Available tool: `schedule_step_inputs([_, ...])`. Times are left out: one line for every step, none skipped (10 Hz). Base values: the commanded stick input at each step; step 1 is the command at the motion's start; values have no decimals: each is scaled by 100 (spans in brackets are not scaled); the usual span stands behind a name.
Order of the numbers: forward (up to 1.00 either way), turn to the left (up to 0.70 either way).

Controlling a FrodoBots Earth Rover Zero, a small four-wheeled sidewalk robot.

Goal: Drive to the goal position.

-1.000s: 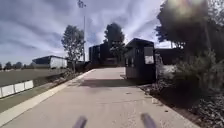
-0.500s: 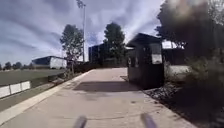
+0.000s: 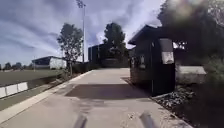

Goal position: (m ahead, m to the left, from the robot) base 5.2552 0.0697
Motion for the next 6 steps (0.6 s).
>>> schedule_step_inputs([100, 0])
schedule_step_inputs([100, 0])
schedule_step_inputs([100, 0])
schedule_step_inputs([100, 0])
schedule_step_inputs([100, 0])
schedule_step_inputs([100, 0])
